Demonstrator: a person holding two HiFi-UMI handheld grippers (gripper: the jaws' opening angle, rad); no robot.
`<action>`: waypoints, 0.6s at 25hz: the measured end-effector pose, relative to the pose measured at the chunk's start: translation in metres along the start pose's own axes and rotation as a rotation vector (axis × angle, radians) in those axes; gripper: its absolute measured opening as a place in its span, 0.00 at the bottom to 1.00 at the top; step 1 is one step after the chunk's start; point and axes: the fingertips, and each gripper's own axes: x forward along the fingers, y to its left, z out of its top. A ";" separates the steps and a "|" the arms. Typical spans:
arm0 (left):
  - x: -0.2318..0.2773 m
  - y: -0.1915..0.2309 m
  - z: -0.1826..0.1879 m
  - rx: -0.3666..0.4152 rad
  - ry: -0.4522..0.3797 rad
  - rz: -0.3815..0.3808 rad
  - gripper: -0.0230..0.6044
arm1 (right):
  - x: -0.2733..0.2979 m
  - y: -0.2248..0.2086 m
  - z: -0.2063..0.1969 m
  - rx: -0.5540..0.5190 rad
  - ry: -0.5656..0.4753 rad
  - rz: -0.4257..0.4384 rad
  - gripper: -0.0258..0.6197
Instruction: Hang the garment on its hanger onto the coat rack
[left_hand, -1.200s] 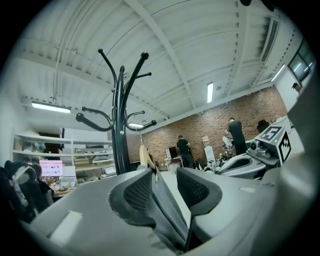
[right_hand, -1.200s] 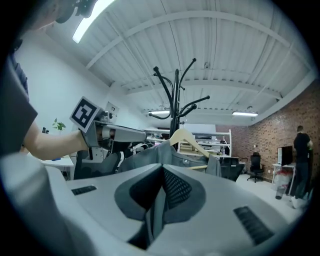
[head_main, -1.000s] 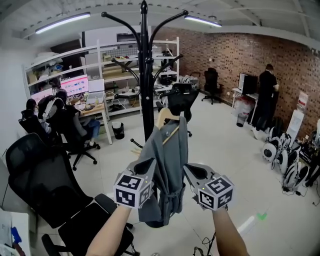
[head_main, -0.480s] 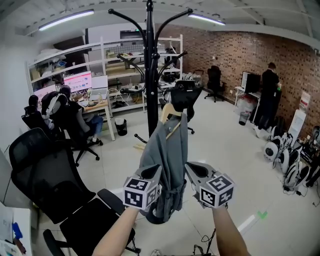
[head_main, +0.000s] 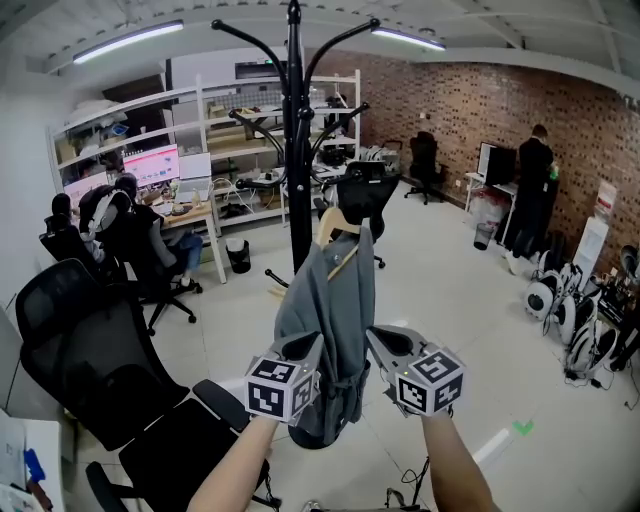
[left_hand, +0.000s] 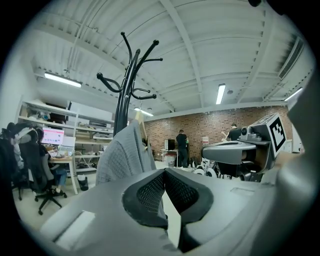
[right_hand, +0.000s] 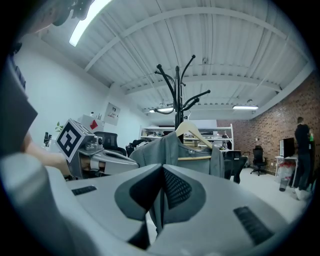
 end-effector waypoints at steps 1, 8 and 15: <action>0.000 -0.001 0.000 0.001 0.000 -0.001 0.04 | 0.000 0.000 0.000 -0.001 0.001 0.000 0.04; 0.001 -0.004 0.000 0.005 0.004 -0.005 0.04 | -0.002 -0.002 -0.003 0.001 0.006 -0.004 0.04; 0.002 -0.005 0.000 0.006 0.003 -0.002 0.04 | -0.001 -0.003 -0.002 0.006 0.002 -0.003 0.04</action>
